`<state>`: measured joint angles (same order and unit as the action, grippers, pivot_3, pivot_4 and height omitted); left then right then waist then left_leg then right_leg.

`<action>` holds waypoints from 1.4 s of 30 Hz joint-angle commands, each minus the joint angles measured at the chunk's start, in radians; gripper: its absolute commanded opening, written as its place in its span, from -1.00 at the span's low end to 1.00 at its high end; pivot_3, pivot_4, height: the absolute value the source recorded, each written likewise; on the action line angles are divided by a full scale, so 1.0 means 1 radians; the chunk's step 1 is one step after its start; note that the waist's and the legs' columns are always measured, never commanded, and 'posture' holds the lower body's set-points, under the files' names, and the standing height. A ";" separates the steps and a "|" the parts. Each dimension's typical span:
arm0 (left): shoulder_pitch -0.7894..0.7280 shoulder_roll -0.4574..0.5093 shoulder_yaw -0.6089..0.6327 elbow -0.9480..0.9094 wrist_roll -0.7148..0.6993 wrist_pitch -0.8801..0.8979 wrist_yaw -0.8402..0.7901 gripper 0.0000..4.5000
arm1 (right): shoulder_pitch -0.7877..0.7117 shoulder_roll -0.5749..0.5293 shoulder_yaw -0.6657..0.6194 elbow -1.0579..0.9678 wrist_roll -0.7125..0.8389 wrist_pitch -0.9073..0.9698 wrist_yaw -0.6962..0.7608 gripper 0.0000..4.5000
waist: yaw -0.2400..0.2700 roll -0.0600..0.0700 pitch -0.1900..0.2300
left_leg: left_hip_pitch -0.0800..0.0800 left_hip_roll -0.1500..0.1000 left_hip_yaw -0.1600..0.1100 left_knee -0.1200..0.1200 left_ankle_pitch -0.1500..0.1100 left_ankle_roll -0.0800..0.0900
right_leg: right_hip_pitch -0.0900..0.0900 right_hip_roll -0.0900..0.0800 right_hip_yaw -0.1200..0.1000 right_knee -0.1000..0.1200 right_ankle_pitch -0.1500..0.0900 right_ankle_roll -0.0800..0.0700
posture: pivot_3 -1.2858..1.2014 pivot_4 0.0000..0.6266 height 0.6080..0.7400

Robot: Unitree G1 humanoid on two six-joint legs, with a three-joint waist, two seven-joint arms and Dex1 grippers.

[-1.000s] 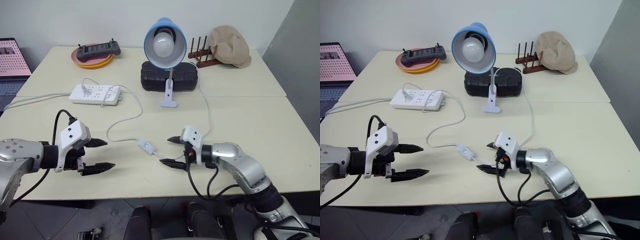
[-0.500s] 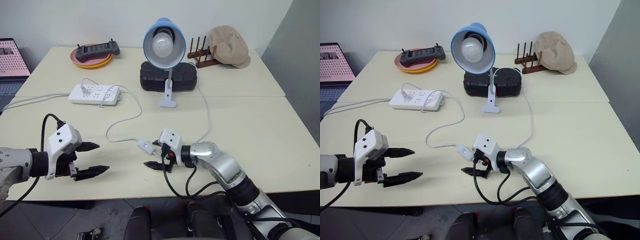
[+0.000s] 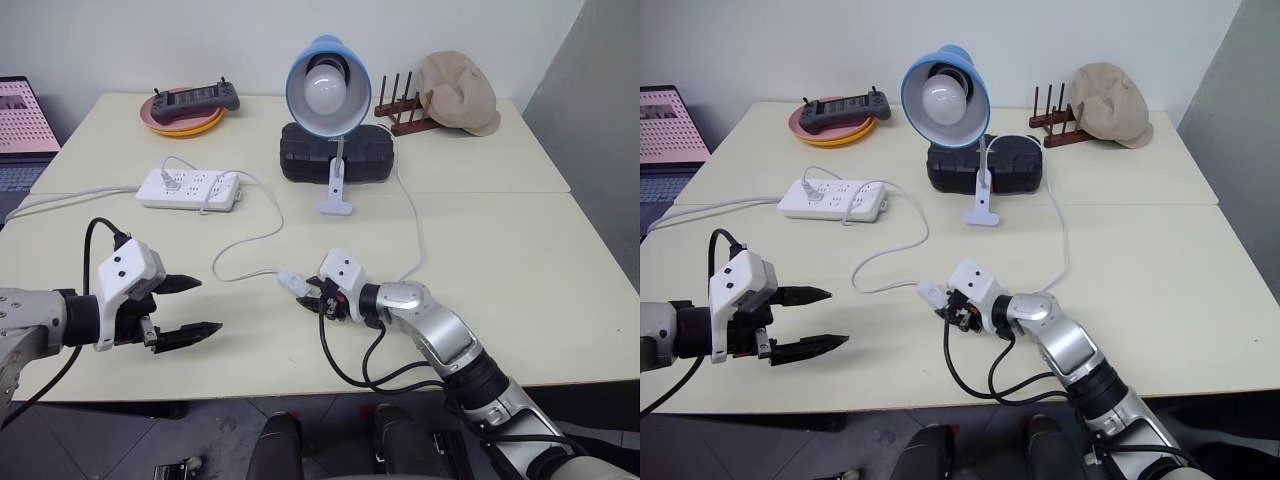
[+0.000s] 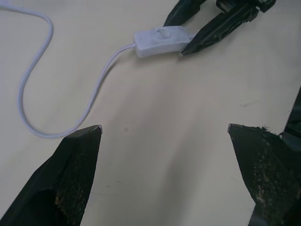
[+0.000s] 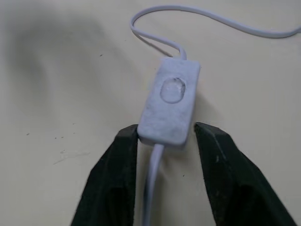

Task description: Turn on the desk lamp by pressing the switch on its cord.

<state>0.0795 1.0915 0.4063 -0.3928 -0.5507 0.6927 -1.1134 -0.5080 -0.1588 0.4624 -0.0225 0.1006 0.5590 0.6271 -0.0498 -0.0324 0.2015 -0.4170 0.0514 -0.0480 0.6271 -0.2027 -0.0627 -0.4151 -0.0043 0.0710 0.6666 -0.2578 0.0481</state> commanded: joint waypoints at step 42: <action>-0.278 -0.780 -0.120 0.088 -0.818 0.287 0.888 0.83 | -0.014 -0.219 -0.154 -0.116 -0.008 -0.409 0.204 -0.55 | 0.002 -0.005 -0.003 | 0.009 -0.003 -0.004 0.003 0.000 0.000 | 0.009 0.000 0.001 0.007 0.000 0.001 | 0.03 -0.52 1.00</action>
<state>-0.2010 0.2933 0.2807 -0.2974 -1.3541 0.9944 -0.2077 -0.5204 -0.3757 0.3339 -0.1092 0.0921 0.1650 0.8400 -0.0478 -0.0375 0.1985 -0.4075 0.0482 -0.0516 0.6299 -0.2024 -0.0627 -0.4059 -0.0042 0.0718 0.6738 -0.2576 0.0490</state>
